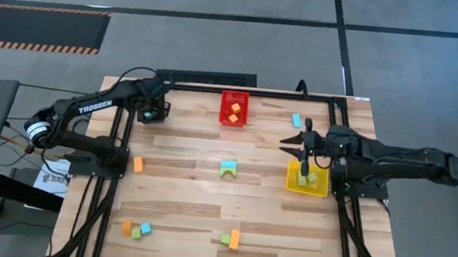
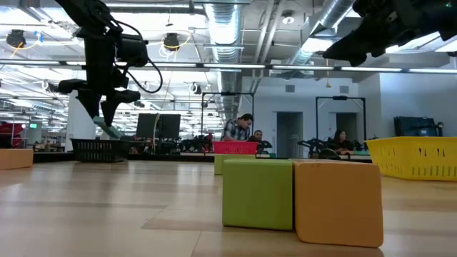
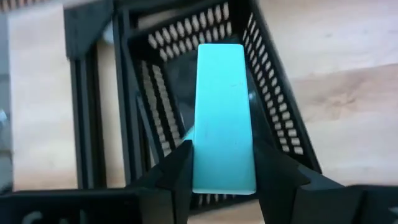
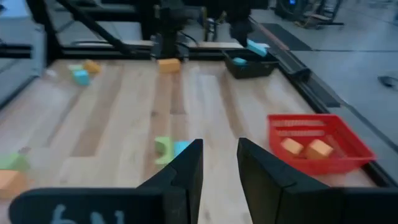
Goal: Sort & place blocks by color
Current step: Put the blue block into the black bin, then put the green block into the yellow bin
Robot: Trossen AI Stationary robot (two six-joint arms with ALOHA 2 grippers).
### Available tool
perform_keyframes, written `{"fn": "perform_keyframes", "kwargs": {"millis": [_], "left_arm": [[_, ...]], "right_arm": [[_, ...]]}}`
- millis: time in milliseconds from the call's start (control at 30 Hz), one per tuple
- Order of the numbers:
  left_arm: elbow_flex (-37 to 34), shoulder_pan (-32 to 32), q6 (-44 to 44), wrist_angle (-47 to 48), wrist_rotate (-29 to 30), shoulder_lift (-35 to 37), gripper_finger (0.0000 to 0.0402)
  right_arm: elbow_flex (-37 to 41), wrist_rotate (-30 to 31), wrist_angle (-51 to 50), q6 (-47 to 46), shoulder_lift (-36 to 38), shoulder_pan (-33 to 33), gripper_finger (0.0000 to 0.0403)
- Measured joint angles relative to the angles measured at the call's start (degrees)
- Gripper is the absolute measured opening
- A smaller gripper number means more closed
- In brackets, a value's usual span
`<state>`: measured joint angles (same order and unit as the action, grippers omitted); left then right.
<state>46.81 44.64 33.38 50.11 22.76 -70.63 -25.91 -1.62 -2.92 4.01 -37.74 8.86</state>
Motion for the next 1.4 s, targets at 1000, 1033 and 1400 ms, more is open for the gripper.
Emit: {"fn": "perform_keyframes", "kwargs": {"millis": [1000,1033,1400], "left_arm": [[0.0,-29.2,-8.6,-4.7,-13.0,0.0,0.0254],[0.0,-32.2,-8.0,-4.7,-13.6,0.0,0.0254],[0.0,-68.2,-4.2,-18.9,-16.5,0.0,0.0254]], "right_arm": [[0.0,10.4,7.7,-31.2,-17.4,-18.0,0.0122],[0.0,10.6,9.7,-31.4,-18.8,-19.4,0.0122],[-0.3,10.8,28.8,-30.5,-33.1,-26.8,0.0122]]}}
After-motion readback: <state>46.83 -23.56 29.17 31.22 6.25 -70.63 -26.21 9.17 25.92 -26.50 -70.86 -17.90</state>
